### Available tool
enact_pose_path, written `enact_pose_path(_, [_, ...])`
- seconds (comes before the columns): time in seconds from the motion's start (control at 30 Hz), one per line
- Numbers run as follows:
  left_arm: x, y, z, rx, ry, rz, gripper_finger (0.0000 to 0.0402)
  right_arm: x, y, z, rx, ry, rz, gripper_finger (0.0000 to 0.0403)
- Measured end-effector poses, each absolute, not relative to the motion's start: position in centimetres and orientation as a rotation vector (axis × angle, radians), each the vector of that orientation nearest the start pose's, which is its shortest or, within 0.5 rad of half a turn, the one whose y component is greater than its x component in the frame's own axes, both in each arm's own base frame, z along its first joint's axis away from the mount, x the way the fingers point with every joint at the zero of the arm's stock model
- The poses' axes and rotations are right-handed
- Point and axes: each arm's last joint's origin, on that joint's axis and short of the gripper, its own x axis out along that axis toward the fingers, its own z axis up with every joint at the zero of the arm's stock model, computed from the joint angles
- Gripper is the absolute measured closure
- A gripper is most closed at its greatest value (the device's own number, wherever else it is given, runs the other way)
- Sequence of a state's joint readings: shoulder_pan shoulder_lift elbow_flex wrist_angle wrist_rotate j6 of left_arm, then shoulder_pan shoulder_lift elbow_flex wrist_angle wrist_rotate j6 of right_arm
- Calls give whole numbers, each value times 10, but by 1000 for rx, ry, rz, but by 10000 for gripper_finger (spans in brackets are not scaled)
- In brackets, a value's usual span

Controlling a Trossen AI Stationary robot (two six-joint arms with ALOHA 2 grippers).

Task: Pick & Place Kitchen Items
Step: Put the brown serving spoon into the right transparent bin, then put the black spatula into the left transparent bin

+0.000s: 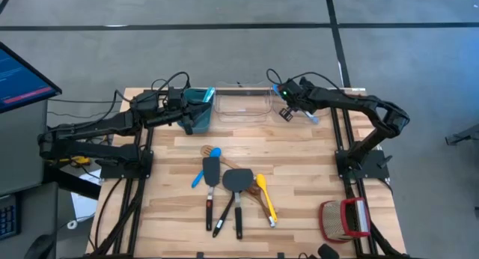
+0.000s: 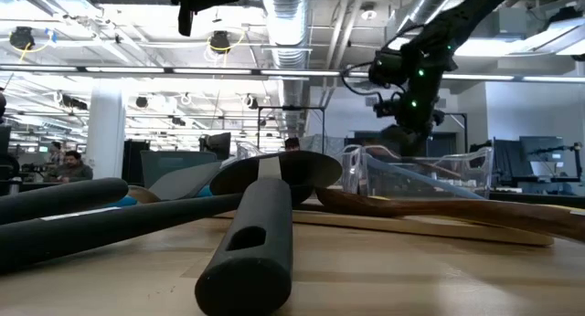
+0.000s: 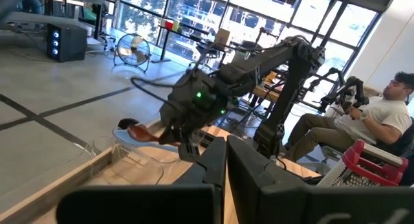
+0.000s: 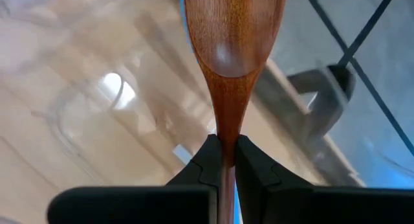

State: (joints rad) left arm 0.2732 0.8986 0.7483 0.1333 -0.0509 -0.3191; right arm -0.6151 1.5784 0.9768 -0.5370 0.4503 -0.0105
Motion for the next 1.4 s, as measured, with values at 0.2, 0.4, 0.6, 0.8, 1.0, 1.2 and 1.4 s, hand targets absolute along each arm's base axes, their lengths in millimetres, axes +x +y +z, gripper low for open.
enact_pose_path(0.2, [196, 56, 331, -318, -35, 324, 400, 233, -179, 182, 90, 1176, -935, 390])
enact_pose_path(0.4, [196, 56, 331, -318, -35, 324, 400, 234, -180, 182, 92, 1161, -936, 390])
enact_pose_path(0.6, [196, 56, 331, -318, -35, 324, 400, 232, -177, 181, 94, 1192, -925, 345])
enact_pose_path(0.8, [196, 56, 331, -318, -35, 324, 400, 231, -175, 182, 129, 1230, -870, 305])
enact_pose_path(1.0, [196, 56, 331, -318, -35, 324, 400, 240, -176, 200, 121, 1224, -860, 296])
enact_pose_path(1.2, [196, 56, 331, -318, -35, 324, 400, 254, -176, 238, 99, 1187, -844, 300])
enact_pose_path(1.4, [196, 56, 331, -319, -34, 324, 400, 274, -168, 280, 62, 1082, -815, 311])
